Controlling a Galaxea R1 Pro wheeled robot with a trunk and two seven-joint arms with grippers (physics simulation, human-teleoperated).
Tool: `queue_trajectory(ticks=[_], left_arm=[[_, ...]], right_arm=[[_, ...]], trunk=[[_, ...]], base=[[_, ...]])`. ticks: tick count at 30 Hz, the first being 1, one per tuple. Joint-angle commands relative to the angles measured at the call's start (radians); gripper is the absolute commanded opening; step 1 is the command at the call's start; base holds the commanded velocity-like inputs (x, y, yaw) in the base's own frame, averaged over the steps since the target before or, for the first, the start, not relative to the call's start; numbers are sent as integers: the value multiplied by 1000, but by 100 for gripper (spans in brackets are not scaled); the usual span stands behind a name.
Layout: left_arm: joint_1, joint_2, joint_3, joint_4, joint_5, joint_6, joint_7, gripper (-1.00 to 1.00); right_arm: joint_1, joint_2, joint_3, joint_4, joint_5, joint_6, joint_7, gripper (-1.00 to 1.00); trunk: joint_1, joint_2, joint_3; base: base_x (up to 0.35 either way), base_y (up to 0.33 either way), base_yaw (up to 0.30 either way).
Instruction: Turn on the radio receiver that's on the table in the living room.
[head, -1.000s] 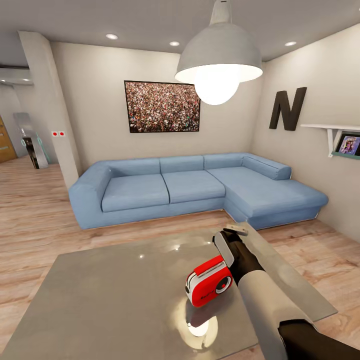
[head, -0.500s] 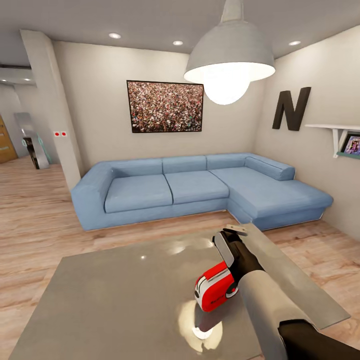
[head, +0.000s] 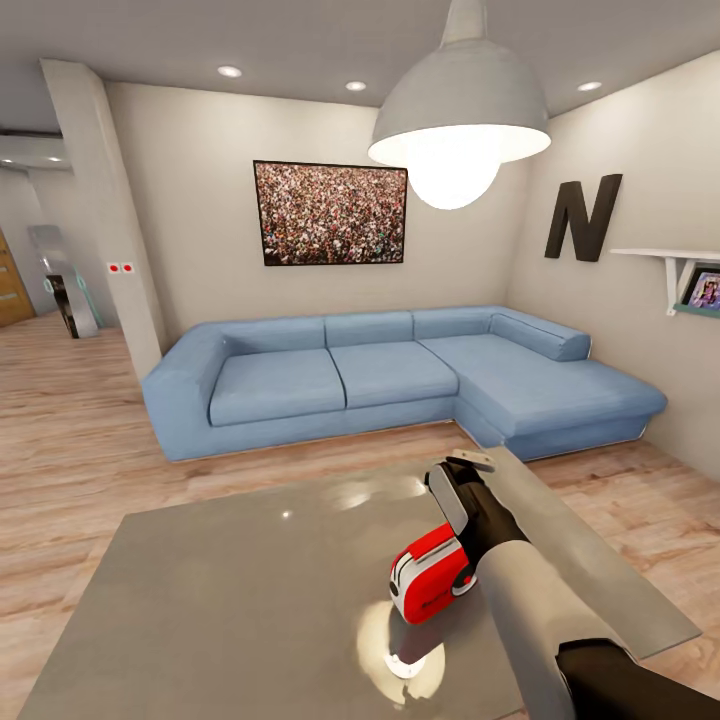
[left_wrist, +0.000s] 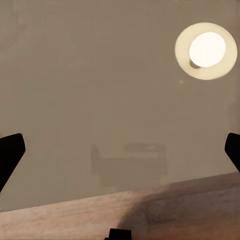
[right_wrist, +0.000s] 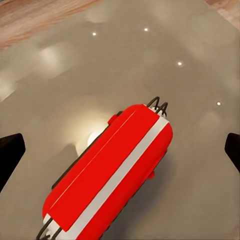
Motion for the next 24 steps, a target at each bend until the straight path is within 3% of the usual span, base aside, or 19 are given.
queue_trajectory(ticks=[1,8,14,24], left_arm=[[0,0,0,0,0,0,0,100],[0,0,0,0,0,0,0,100],[0,1,0,0,0,0,0,100],[0,-1,0,-1,0,0,0,100]], right_arm=[[0,0,0,0,0,0,0,100],[0,0,0,0,-1,3,-1,100],[0,0,3,0,-1,4,0,100],[0,0,125,4,-10,4,1,100]], trunk=[[0,0,0],[0,0,0],[0,0,0],[0,0,0]], base=[[0,0,0],[6,0,0],[160,0,0],[27,0,0]])
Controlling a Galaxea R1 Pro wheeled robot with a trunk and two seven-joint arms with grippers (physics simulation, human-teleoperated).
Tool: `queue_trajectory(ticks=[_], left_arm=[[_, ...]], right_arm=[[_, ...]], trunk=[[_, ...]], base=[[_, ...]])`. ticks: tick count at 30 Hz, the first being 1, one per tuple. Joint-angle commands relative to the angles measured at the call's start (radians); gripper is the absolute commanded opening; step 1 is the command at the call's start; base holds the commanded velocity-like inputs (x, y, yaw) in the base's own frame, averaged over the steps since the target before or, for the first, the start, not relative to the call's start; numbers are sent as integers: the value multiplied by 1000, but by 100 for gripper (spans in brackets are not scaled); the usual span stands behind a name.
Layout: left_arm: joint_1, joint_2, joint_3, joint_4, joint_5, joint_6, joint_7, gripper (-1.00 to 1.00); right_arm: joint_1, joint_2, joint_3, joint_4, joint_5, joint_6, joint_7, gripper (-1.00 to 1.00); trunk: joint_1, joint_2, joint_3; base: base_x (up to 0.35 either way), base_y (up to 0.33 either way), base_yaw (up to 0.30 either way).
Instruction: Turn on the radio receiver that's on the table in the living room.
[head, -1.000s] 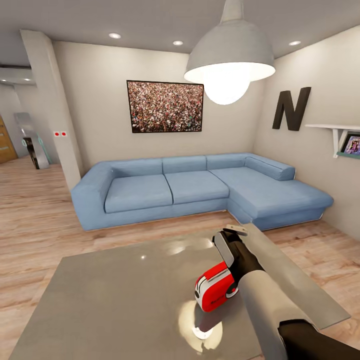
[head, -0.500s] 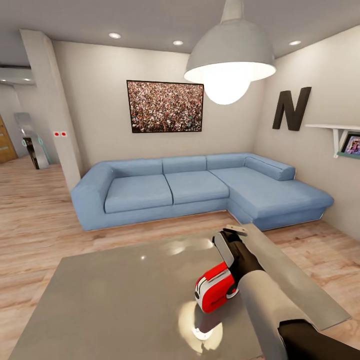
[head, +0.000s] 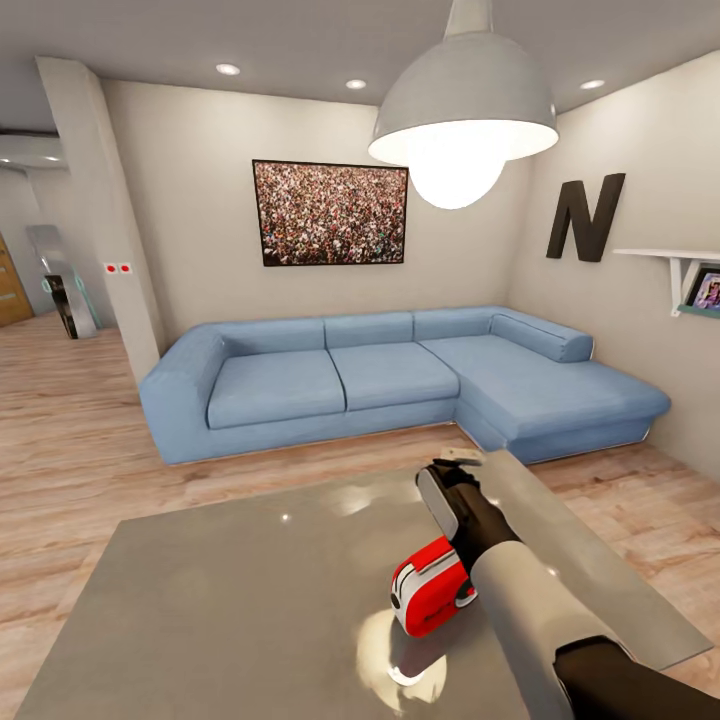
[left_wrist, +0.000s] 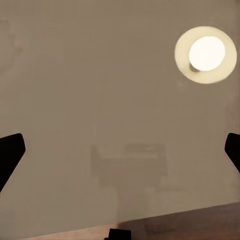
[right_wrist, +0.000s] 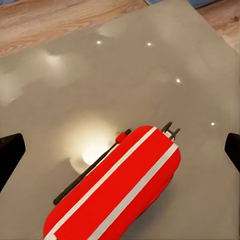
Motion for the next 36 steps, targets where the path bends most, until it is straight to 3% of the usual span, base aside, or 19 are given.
queue_trajectory(ticks=[1,17,25,36], left_arm=[[0,0,0,0,0,0,0,100],[0,1,-1,0,1,0,-1,100],[0,-1,-4,0,1,6,-11,100],[0,-6,-5,0,5,11,-15,100]], right_arm=[[0,0,4,1,-1,0,0,100],[0,0,20,27,-6,0,7,100],[1,0,19,60,-4,1,170,100],[1,0,19,85,-4,1,215,100]], trunk=[[0,0,0],[0,0,0],[0,0,0],[0,0,0]], base=[[4,0,0],[0,0,0],[0,0,0],[0,0,0]])
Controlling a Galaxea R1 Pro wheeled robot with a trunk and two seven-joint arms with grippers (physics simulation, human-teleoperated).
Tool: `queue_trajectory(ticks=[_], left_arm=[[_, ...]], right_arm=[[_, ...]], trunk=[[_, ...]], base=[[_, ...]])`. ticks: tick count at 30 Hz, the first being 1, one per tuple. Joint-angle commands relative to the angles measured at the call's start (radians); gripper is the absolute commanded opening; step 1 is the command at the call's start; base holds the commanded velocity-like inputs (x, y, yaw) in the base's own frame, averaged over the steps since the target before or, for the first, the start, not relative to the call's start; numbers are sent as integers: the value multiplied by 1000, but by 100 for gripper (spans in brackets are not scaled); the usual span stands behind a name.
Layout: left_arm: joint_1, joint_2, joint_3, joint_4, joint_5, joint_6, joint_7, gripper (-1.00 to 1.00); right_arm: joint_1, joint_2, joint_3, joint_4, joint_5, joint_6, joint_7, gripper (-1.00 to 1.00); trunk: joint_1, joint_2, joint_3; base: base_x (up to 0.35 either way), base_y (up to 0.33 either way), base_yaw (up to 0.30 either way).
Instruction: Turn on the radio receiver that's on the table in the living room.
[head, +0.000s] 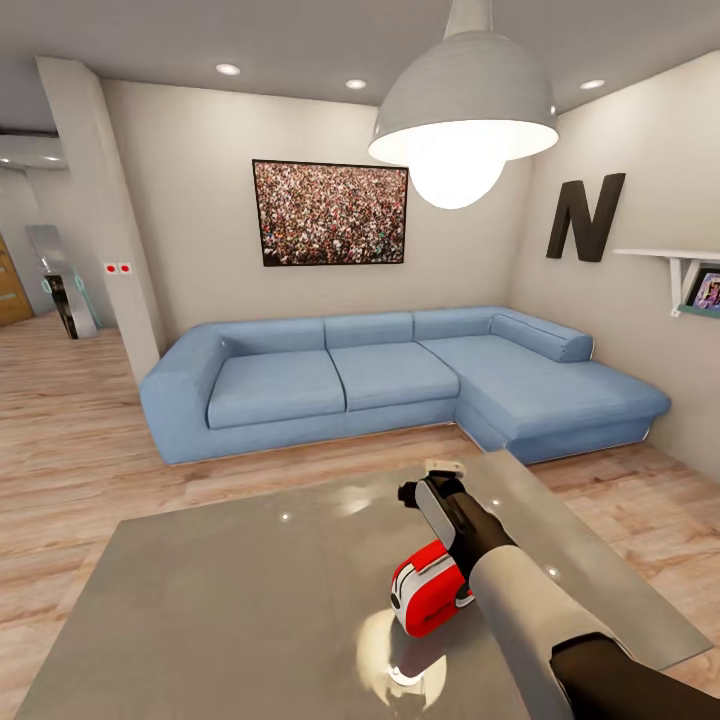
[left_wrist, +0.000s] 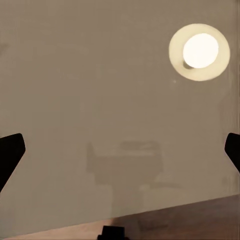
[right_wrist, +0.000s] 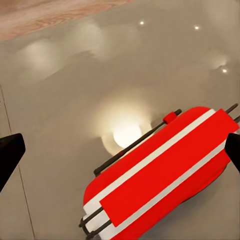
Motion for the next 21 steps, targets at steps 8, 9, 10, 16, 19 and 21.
queue_trajectory(ticks=[8,9,10,16,19,21], left_arm=[[0,0,0,0,29,-7,1,100],[0,0,0,0,34,-8,1,100],[0,0,0,0,43,-9,2,100],[0,3,-1,-1,59,-15,3,100],[0,4,0,-2,60,-25,4,100],[0,5,-1,-2,61,-28,3,100]], right_arm=[[0,0,-3,29,1,0,3,100],[0,-3,-3,30,1,0,3,100],[0,-7,-3,33,1,0,3,100],[0,-21,-4,39,1,0,4,100],[0,-25,-5,44,1,-1,5,100],[0,-27,-5,50,0,-1,6,100]], trunk=[[0,0,0],[0,0,0],[0,0,0],[0,0,0],[0,0,0],[0,0,0]], base=[[0,0,0],[0,0,0],[0,0,0],[0,0,0],[0,0,0],[0,0,0]])
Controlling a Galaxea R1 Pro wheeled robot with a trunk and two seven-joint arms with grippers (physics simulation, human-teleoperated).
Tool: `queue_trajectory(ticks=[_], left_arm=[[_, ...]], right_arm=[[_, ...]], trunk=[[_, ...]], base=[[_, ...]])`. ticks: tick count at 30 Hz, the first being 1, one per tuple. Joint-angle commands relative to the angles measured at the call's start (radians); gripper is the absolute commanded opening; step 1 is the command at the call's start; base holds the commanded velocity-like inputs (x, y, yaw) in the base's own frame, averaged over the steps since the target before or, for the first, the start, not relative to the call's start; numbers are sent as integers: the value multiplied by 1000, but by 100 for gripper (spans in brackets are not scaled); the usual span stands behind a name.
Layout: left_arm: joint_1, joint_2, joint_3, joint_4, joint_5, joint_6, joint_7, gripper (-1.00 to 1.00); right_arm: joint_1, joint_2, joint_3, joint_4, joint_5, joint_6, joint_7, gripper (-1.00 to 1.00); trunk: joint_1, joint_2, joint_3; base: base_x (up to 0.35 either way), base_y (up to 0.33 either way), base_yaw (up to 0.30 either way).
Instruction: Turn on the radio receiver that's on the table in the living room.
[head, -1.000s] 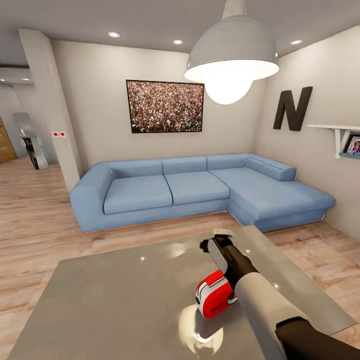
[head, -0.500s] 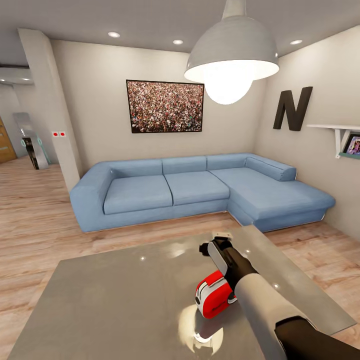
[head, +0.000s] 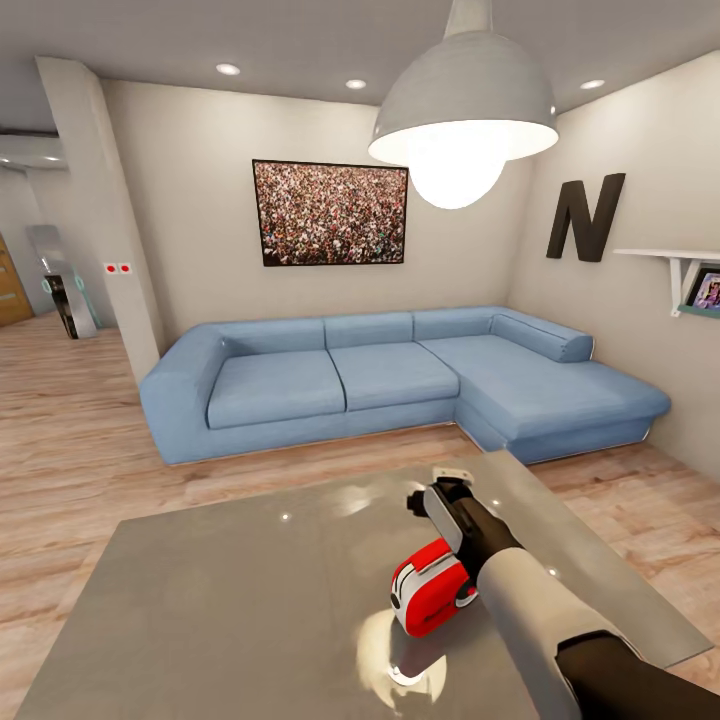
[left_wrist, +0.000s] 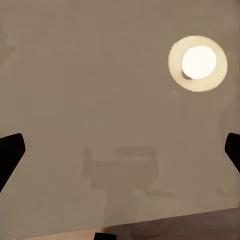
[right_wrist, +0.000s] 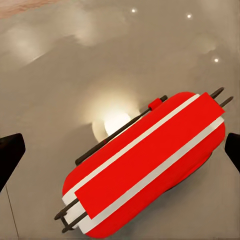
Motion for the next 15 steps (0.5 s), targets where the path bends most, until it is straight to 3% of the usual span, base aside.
queue_trajectory(ticks=[1,15], left_arm=[[0,0,0,0,0,1,0,100],[0,-2,0,0,1,5,-3,100]], right_arm=[[0,0,0,2,0,0,0,100],[0,-1,-1,24,0,0,1,100]], trunk=[[0,0,0],[0,0,0]], base=[[0,0,0],[0,0,0]])
